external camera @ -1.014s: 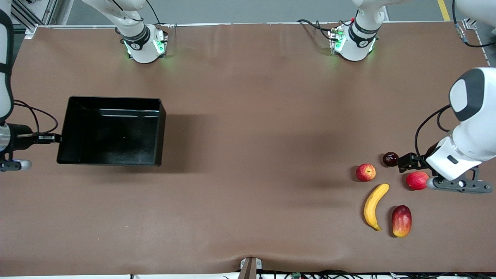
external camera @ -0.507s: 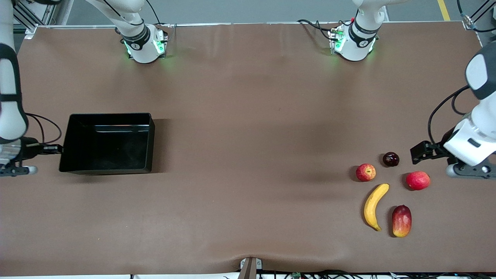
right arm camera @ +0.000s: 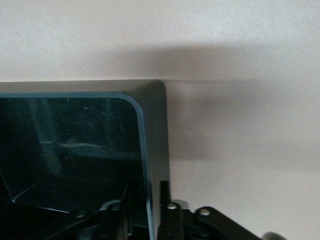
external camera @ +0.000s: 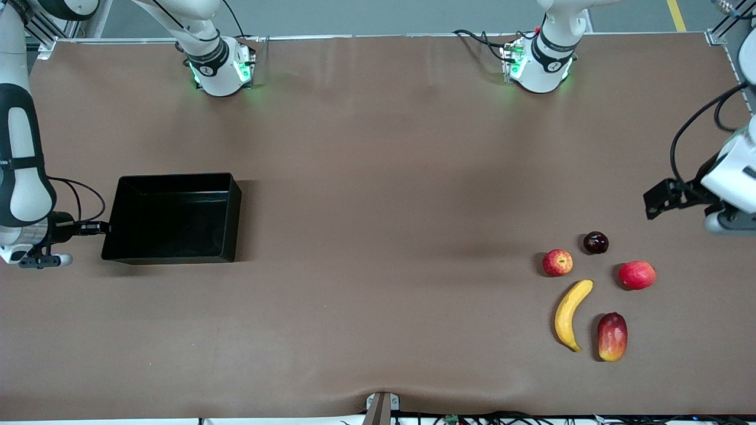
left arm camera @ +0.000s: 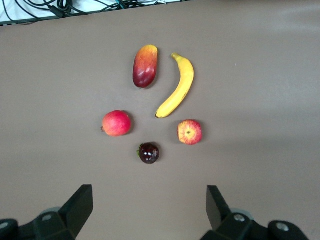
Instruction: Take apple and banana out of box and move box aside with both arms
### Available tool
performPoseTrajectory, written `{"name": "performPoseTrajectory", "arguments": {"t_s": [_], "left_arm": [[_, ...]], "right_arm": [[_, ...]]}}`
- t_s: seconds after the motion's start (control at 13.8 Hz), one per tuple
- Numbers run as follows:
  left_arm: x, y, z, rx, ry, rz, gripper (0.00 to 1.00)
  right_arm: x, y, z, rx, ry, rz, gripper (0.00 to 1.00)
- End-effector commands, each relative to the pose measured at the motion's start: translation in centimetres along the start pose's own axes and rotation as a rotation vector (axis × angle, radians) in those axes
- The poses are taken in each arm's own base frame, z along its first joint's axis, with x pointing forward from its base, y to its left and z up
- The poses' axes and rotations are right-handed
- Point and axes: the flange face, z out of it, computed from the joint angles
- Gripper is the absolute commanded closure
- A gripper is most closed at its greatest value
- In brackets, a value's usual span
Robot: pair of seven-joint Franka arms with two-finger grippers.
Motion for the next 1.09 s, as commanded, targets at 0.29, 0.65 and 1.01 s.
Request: {"name": "performPoseTrajectory", "arguments": {"t_s": [0.29, 0.65, 1.01], "left_arm": [[-4.4, 1.8, -3.4, -0.036, -0.062, 0.003, 0.00], [-7.4, 2.0, -4.0, -0.026, -0.068, 0.009, 0.00], [-8.9, 2.2, -4.8, -0.025, -0.064, 0.015, 0.00]], "right_arm": [[2.7, -4.0, -15.8, -0.077, 0.191, -0.134, 0.00], [4.7, -14.4, -23.0, -0.168, 0.306, -0.276, 0.00], [0.1, -27.0, -26.6, -0.215, 0.238, -0.110, 0.00]]}}
